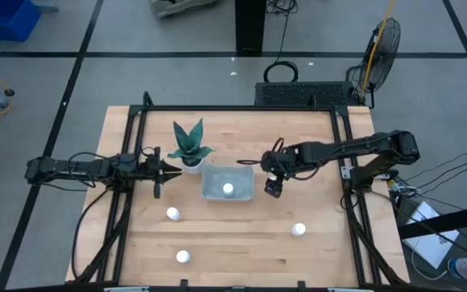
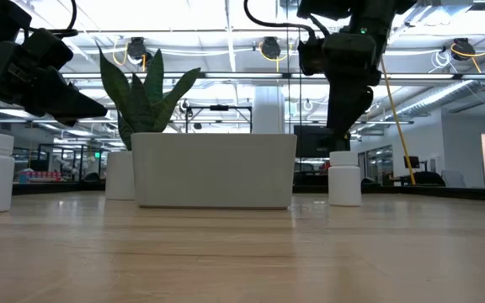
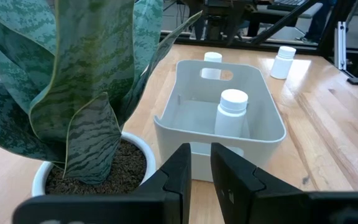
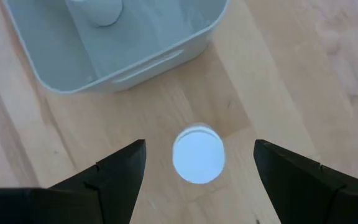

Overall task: Pick and place pill bottles into a basket
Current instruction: Put the white pill bottle into the gray bin

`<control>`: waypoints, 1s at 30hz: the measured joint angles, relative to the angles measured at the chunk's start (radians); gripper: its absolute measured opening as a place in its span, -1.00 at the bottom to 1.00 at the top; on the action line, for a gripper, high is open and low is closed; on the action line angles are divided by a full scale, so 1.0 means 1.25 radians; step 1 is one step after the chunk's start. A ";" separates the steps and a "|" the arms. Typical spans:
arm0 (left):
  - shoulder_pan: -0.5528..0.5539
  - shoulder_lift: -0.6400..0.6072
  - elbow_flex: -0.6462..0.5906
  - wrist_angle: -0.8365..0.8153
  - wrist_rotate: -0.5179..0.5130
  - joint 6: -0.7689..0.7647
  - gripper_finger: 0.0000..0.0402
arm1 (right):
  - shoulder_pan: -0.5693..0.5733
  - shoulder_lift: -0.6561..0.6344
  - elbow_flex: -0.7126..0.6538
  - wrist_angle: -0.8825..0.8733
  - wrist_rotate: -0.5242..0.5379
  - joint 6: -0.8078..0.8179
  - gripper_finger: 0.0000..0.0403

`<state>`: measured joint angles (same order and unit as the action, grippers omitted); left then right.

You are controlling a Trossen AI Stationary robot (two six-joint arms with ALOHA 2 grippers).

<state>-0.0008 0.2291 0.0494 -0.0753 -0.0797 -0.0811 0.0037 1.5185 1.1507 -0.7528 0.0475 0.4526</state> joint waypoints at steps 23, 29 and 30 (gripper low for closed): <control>0.000 0.000 0.000 0.000 0.000 -0.001 -0.68 | 0.009 0.000 -0.123 0.139 -0.021 0.027 0.46; 0.000 0.000 0.000 0.000 0.000 0.000 -0.68 | 0.008 0.000 -0.143 0.174 -0.022 0.027 0.45; 0.000 0.000 0.000 0.000 0.000 0.000 -0.68 | 0.008 0.000 -0.147 0.176 -0.022 0.027 0.44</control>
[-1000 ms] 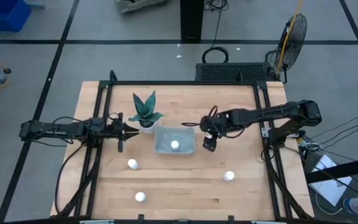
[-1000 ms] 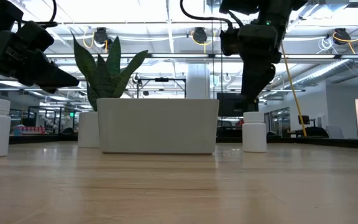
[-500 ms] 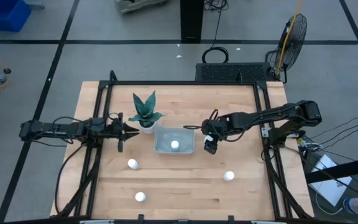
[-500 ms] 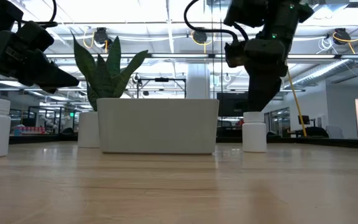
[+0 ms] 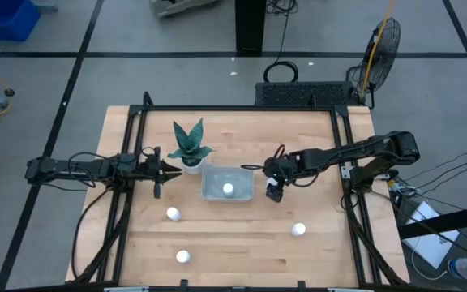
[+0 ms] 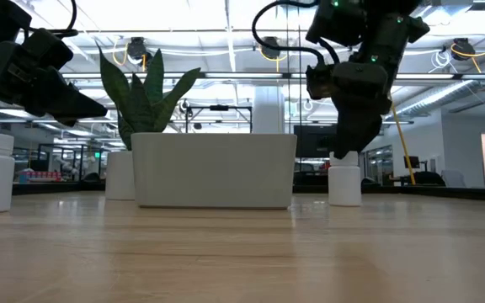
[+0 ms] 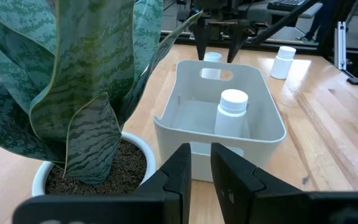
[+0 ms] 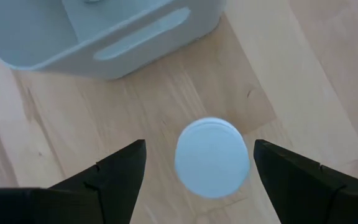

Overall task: Pick and place pill bottles into a basket
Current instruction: Put the white pill bottle into the gray bin

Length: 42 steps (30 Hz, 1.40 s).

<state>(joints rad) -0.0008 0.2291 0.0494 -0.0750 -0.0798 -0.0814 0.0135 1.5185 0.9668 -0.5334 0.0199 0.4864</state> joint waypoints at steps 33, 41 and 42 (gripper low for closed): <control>0.000 0.000 0.000 0.000 0.000 0.006 -0.68 | -0.018 0.001 -0.017 0.159 0.025 -0.112 -0.27; 0.000 0.000 0.000 0.002 -0.001 0.005 -0.68 | -0.018 0.000 0.046 0.216 0.025 -0.181 -0.27; 0.000 0.000 0.000 0.002 -0.001 0.005 -0.68 | -0.018 0.000 0.061 0.206 0.025 -0.190 -0.27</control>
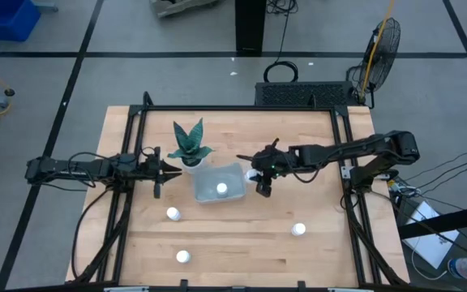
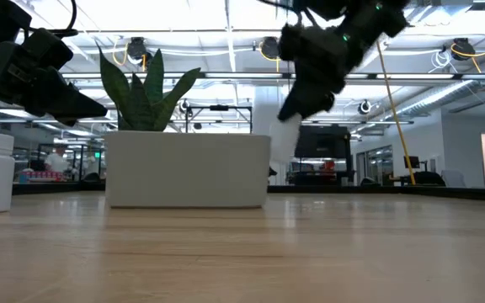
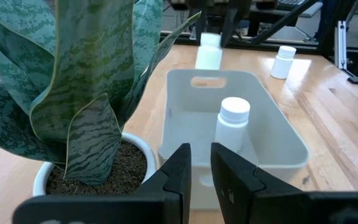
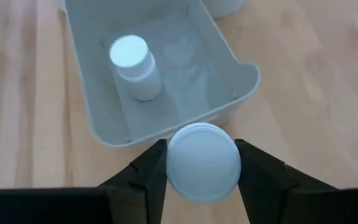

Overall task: Pick and place pill bottles into a basket
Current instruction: Put the white pill bottle into the gray bin

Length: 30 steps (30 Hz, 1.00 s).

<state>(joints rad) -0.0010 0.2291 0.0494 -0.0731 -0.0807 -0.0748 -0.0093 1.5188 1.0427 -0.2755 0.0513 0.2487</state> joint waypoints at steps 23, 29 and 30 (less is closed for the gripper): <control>0.000 0.000 0.000 0.005 -0.001 0.013 -0.68 | 0.018 0.033 0.219 -0.152 -0.008 -0.072 -0.27; 0.000 -0.001 0.000 0.009 -0.003 0.017 -0.68 | 0.031 0.122 0.289 -0.214 -0.046 -0.086 -0.27; 0.000 0.000 0.000 0.013 -0.005 0.016 -0.68 | 0.034 0.138 0.300 -0.225 -0.053 -0.089 -0.27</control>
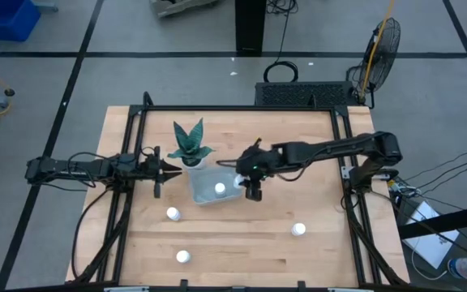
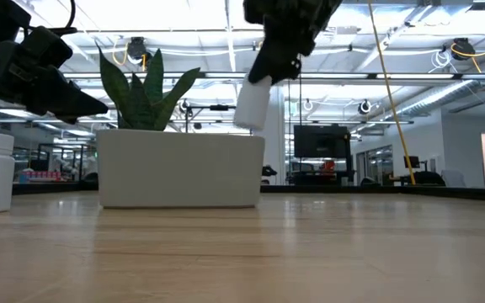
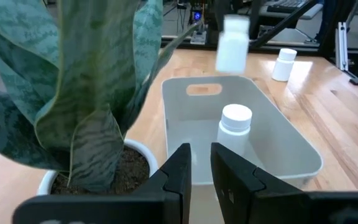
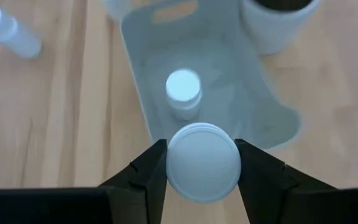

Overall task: Pick and place pill bottles into a basket
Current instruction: Put the white pill bottle into the gray bin

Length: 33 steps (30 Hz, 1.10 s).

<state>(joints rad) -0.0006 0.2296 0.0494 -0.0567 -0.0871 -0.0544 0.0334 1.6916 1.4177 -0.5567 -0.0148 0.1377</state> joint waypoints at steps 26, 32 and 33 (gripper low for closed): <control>0.000 0.001 0.000 -0.012 0.006 -0.002 -0.68 | 0.002 0.152 0.039 0.024 -0.100 -0.036 -0.27; 0.000 0.001 0.000 -0.013 0.006 -0.002 -0.68 | 0.000 0.199 0.039 0.036 -0.136 -0.043 -0.27; 0.000 0.001 0.000 -0.014 0.006 -0.002 -0.68 | 0.000 0.205 0.039 0.041 -0.137 -0.043 -0.27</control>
<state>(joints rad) -0.0006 0.2310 0.0494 -0.0738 -0.0795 -0.0574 0.0330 1.9475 1.4662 -0.5055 -0.1865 0.0834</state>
